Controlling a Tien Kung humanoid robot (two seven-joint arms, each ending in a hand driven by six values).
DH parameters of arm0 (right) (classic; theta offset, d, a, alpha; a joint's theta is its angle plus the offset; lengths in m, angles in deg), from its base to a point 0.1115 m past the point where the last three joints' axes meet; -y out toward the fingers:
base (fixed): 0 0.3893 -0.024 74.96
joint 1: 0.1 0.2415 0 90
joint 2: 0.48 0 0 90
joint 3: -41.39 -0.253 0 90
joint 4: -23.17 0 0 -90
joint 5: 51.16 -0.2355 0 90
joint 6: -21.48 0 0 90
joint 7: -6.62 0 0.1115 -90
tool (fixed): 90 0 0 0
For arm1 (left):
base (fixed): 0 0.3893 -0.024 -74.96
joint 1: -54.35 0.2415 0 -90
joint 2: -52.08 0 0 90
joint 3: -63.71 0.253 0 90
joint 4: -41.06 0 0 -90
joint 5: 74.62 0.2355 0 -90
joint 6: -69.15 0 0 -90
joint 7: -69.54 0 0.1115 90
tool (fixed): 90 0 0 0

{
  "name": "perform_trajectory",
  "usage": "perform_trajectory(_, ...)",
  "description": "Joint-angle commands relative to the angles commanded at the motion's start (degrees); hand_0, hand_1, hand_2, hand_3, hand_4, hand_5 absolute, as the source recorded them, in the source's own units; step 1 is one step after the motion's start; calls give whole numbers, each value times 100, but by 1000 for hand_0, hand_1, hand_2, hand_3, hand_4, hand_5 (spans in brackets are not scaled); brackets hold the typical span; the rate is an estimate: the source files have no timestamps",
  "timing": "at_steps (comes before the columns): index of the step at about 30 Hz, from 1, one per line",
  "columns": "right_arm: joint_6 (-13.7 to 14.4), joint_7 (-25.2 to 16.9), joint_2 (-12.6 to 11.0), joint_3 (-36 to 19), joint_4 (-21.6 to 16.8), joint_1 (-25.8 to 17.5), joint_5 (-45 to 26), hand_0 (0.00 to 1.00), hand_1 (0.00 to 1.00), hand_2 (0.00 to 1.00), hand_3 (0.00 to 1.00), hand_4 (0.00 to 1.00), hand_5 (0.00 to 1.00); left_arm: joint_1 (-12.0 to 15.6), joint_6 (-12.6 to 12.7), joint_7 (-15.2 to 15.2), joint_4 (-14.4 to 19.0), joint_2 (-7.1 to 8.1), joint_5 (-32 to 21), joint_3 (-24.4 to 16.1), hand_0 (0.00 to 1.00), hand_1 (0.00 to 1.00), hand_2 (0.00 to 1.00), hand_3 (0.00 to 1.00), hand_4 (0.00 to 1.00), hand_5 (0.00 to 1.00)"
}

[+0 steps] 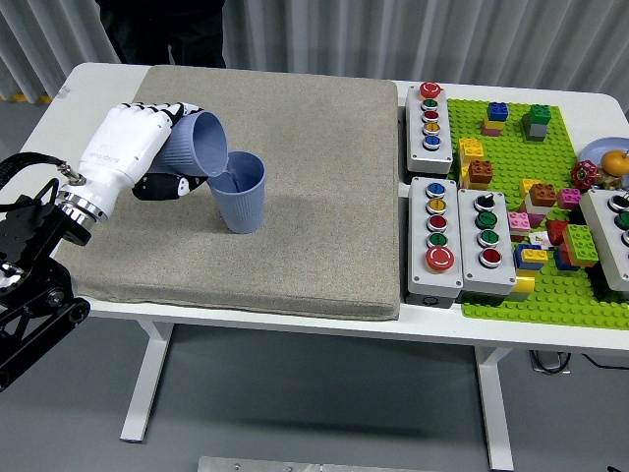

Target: Pick cup pour cup place

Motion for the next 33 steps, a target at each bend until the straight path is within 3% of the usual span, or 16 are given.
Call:
perform_trajectory(19,10,-10,-10,6,0,15,-30,711,651,620,581,2,16,-193,-98,138,60,217,406,255,550,566,628,605,683,156)
perform_trajectory(33,16,-11,-15,21,0,17,-49,711,651,620,581,2,13,-299,-169,213,13,274,486,373,550,568,628,605,687,167)
